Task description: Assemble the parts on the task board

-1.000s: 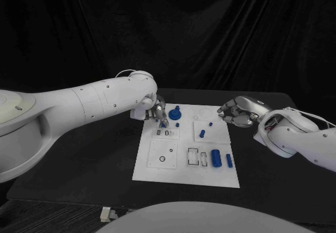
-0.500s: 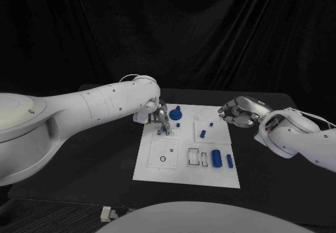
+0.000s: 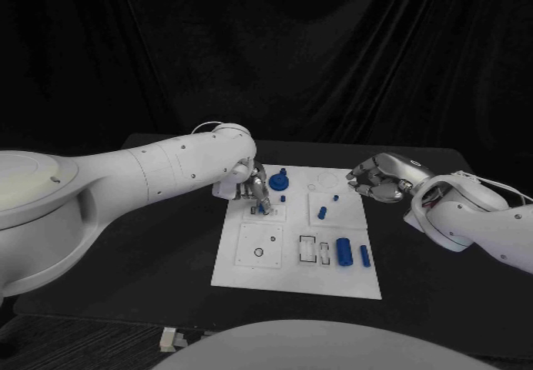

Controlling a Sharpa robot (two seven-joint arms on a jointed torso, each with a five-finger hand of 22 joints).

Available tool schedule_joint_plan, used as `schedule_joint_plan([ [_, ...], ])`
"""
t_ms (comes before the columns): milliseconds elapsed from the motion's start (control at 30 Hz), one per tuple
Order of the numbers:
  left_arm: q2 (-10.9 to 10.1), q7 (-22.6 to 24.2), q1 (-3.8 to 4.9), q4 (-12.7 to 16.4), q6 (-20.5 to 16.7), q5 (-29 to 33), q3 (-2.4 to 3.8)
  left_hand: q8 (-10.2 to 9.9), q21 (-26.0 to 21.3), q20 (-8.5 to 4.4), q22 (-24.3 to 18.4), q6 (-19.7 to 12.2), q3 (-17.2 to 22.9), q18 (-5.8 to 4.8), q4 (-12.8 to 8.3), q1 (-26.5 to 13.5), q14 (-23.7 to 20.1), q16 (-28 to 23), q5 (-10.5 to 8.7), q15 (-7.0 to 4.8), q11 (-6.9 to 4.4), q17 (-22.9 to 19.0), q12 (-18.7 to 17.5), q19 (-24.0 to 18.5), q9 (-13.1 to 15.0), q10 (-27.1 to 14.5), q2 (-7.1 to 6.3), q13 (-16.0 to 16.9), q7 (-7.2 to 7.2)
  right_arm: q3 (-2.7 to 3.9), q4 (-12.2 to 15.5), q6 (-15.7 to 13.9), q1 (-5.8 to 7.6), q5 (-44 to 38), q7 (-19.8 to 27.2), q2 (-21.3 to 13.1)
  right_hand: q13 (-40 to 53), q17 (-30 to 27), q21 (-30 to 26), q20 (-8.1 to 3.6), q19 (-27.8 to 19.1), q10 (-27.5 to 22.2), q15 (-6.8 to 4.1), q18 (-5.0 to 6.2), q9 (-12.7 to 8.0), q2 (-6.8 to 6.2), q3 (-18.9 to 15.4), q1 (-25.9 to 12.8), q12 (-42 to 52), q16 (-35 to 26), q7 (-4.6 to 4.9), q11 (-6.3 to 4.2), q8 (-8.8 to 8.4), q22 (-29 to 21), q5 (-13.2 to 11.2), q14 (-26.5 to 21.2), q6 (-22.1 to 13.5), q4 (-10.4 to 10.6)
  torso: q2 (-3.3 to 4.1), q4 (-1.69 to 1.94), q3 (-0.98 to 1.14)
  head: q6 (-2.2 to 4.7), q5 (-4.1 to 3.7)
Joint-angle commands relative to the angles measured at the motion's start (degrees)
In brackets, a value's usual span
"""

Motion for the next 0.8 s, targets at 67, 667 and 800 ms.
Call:
schedule_joint_plan([
  [67, 0.2, 0.1, -0.17, 0.2, 0.5, 0.5, 0.06, -0.4, 0.2, 0.11, 10.8, 0.0, 2.4, 0.59, -3.0, -0.2, 5.8, 0.2, -0.57, 0.46, 0.46, 15.1, 0.2, 0.2, -0.2, 6.1, 0.54, 15.1, -0.32, 0.03, -0.1, 0.1, -0.12, -0.1, -0.6, 0.1, 10.3, -0.1, -0.1, 0.06, -0.3, 3.2, 0.35, 0.58, -0.1, -0.3, 0.3, 0.3, -0.3, -0.4, 0.03, 0.3, 0.27, 6.7, 0.3, 1.2, 0.3, -0.1, 0.01, 0.0, 0.0, 0.01, 0.0],
  [667, 0.7, 0.1, -0.48, -0.5, 0.3, 0.5, 0.06, -1.9, -0.5, 0.37, 10.6, 0.1, 1.2, 0.74, -3.0, -2.7, 5.8, 0.2, -4.57, 0.74, 0.76, 15.1, 0.2, -0.2, -1.2, 6.1, 1.41, 15.1, -0.02, 0.03, -0.2, 0.1, -0.12, -0.1, -0.6, 0.2, 10.3, -0.1, -0.1, 0.06, -0.3, 3.2, 0.35, 0.58, -0.1, -0.3, 0.3, 0.3, -0.3, -0.4, 0.03, 0.3, 0.27, 6.7, 0.3, 1.2, 0.3, -0.1, 0.01, 0.01, 0.0, 0.01, 0.05],
  [800, 0.8, 0.1, -0.67, -0.7, 0.3, 0.5, 0.06, -2.0, -0.5, 0.38, 10.6, 0.0, 1.1, 0.75, -3.0, -2.7, 5.8, 0.2, -4.67, 0.76, 0.79, 15.1, 0.2, -0.2, -1.2, 6.1, 1.44, 15.1, 0.01, 0.03, -0.2, 0.1, -0.12, -0.1, -0.6, 0.2, 10.3, -0.1, -0.1, 0.06, -0.3, 3.2, 0.35, 0.58, -0.1, -0.3, 0.3, 0.3, -0.3, -0.4, 0.03, 0.3, 0.27, 6.7, 0.3, 1.2, 0.3, -0.1, 0.02, 0.01, 0.0, 0.01, 0.05],
])
